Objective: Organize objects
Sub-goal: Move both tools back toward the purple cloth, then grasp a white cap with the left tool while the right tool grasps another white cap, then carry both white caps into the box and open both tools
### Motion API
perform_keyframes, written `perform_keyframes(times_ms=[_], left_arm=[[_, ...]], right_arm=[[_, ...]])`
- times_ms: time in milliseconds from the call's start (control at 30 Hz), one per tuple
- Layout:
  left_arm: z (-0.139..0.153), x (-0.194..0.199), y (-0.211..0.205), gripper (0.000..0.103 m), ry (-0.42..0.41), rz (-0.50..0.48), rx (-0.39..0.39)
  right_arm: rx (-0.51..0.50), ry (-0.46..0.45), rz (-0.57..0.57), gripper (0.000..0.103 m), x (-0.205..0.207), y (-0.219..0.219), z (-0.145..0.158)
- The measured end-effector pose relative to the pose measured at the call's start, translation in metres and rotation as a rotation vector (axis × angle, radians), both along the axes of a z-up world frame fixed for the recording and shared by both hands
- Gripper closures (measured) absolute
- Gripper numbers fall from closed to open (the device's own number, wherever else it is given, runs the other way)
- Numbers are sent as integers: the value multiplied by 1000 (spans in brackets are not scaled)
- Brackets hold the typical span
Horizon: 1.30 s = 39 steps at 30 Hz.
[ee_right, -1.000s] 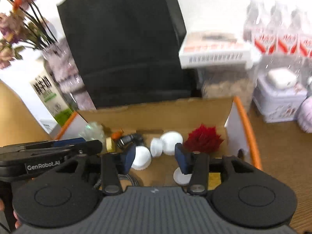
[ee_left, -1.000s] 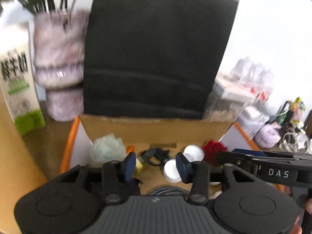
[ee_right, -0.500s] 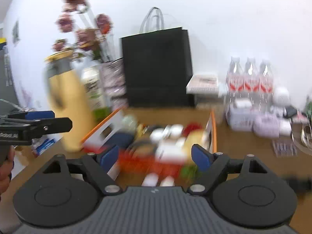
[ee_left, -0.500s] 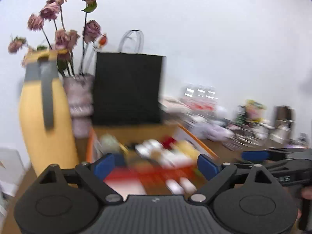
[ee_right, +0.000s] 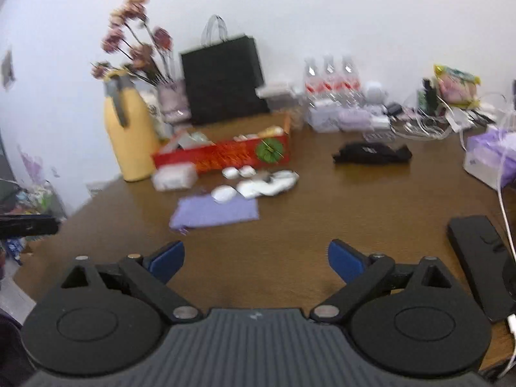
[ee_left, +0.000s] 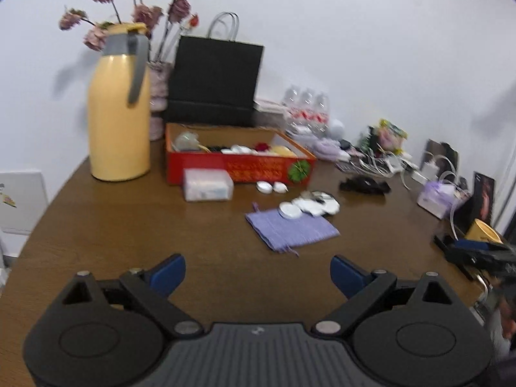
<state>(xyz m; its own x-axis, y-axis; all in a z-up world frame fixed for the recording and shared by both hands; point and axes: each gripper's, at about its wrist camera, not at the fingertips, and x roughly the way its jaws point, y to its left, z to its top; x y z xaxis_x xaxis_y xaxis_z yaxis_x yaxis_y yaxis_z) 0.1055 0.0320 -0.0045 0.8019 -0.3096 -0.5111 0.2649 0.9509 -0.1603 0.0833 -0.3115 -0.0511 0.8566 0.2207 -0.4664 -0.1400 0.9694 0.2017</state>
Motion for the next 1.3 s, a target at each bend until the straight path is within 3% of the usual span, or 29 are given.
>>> perform_keyframes(times_ms=[233, 400, 533, 667, 767, 900, 1000, 1133, 1300], left_arm=[[-10, 13, -1, 8, 2, -3, 3], [-19, 71, -30, 9, -4, -57, 20], [-29, 141, -68, 24, -47, -147, 86], [-39, 223, -92, 28, 52, -233, 144], [-51, 272, -105, 35, 84, -226, 174], [-73, 322, -113, 66, 163, -197, 182], [-85, 334, -115, 78, 162, -211, 182], [-92, 337, -107, 77, 125, -226, 162], [-90, 338, -106, 77, 123, -210, 173]], right_arm=[[-70, -8, 44, 5, 17, 21, -2], [-105, -7, 71, 6, 66, 35, -9], [-137, -8, 129, 18, 126, 50, -18], [-223, 0, 124, 25, 197, 58, -23], [-276, 18, 156, 35, 247, 66, -32], [-314, 84, 202, 55, 305, 77, -51], [-305, 121, 217, 62, 333, 80, -66], [-165, 156, 247, 70, 348, 71, -83], [-187, 137, 252, 71, 349, 77, -83]])
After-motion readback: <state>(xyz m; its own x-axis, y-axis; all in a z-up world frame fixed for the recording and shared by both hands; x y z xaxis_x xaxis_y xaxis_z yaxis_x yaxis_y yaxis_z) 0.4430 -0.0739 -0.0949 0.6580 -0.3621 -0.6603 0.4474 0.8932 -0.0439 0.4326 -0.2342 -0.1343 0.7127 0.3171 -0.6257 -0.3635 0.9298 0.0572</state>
